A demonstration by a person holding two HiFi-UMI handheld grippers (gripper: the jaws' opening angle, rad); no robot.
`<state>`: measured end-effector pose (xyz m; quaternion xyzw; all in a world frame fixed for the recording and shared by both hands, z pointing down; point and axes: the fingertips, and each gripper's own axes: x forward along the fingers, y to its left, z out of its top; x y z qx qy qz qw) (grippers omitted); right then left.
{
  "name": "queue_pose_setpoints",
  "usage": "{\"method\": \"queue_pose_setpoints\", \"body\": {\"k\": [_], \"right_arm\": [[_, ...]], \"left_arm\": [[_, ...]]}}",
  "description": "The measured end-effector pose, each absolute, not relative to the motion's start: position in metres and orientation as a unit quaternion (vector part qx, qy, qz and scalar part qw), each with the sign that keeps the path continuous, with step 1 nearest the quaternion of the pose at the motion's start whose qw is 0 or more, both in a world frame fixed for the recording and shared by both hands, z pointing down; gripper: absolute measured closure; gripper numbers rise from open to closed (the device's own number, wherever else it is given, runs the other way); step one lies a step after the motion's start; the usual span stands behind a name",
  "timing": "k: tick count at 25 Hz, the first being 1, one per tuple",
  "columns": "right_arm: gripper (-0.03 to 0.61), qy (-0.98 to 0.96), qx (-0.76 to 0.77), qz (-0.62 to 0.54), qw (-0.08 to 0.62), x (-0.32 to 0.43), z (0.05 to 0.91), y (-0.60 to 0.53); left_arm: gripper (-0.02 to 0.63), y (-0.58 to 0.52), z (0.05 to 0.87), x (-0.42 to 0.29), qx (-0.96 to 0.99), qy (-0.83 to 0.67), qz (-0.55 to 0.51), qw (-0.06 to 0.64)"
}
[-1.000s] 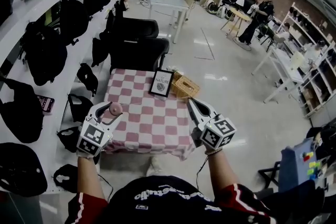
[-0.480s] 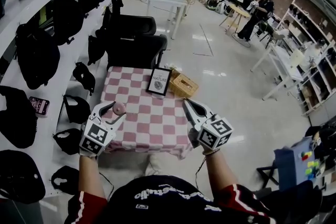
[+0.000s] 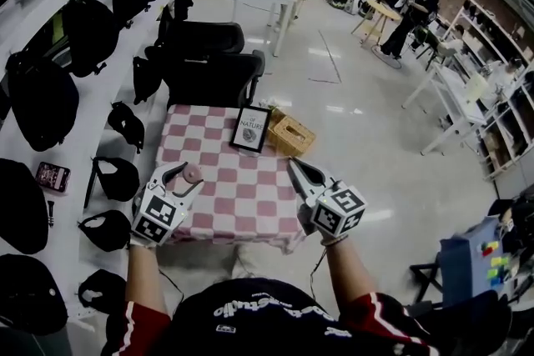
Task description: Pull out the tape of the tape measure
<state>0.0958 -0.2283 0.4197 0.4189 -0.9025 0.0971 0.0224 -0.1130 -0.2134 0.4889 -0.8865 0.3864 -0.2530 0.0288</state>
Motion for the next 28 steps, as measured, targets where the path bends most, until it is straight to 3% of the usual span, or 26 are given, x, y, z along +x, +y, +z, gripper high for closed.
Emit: {"method": "queue_pose_setpoints", "body": {"k": [28], "right_arm": [[0.571,-0.874,0.433,0.191,0.109,0.155,0.616,-0.331]], "left_arm": [[0.399,-0.315,0.665,-0.052,-0.866,0.364,-0.334,-0.074]]}}
